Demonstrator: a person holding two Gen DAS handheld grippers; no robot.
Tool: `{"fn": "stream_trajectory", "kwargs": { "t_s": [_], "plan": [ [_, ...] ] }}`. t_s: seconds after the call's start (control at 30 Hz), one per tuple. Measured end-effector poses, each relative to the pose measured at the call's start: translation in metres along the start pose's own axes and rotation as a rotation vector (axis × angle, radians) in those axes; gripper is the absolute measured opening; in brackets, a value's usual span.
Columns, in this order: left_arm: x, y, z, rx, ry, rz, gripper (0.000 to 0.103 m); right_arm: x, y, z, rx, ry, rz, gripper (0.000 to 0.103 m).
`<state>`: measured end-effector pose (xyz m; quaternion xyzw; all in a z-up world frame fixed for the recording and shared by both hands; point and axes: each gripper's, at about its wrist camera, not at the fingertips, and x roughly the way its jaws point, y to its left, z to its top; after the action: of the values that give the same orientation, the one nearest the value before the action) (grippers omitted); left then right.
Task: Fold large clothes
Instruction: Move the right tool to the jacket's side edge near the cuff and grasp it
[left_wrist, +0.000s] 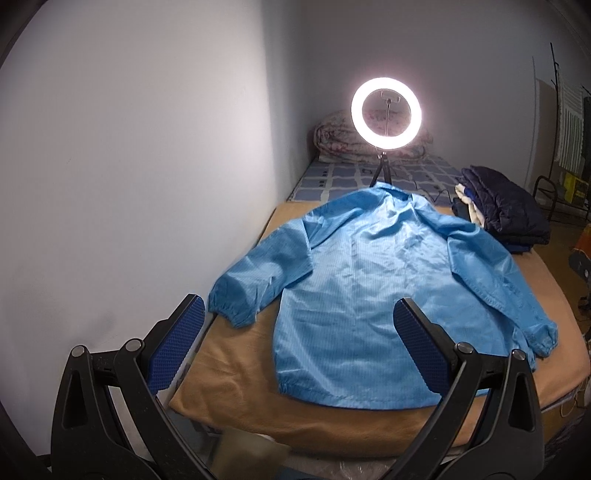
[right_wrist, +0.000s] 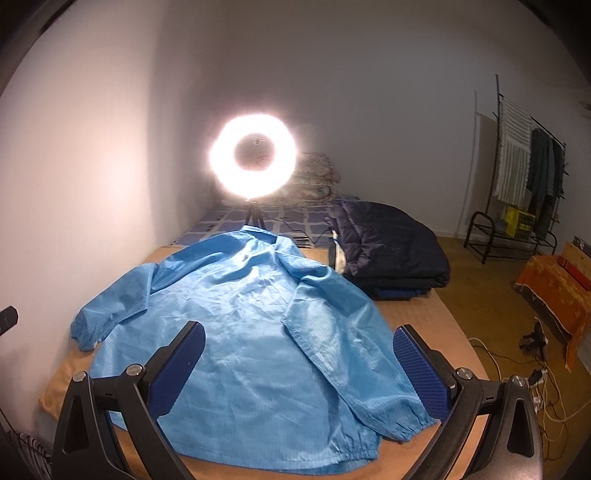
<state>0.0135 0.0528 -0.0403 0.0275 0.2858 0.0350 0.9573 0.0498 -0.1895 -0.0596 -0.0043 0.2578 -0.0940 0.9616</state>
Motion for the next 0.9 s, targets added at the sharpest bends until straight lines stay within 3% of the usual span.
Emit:
{"fn": "stream_trajectory", "kwargs": {
  "t_s": [0.2,0.33,0.5,0.73,0.83,0.9],
  "plan": [
    [0.008,0.016,-0.013,-0.004,0.019,0.015,0.103,0.02,0.03,0.01,-0.051,0.001,0.058,0.103],
    [0.013,0.032,-0.026,-0.02,0.059,-0.011,0.103,0.038,0.06,0.016,-0.106,0.015,0.147,0.103],
    [0.017,0.05,-0.043,-0.054,0.089,-0.025,0.103,0.066,0.105,0.019,-0.17,0.033,0.318,0.102],
    [0.023,0.06,-0.056,-0.071,0.097,-0.015,0.099,0.141,0.178,0.007,-0.175,0.255,0.565,0.085],
    [0.03,0.064,-0.058,-0.082,0.111,-0.034,0.099,0.181,0.216,-0.005,-0.122,0.392,0.684,0.067],
    [0.034,0.066,-0.059,-0.091,0.118,-0.03,0.099,0.2,0.243,-0.012,-0.124,0.439,0.735,0.066]
  ]
}}
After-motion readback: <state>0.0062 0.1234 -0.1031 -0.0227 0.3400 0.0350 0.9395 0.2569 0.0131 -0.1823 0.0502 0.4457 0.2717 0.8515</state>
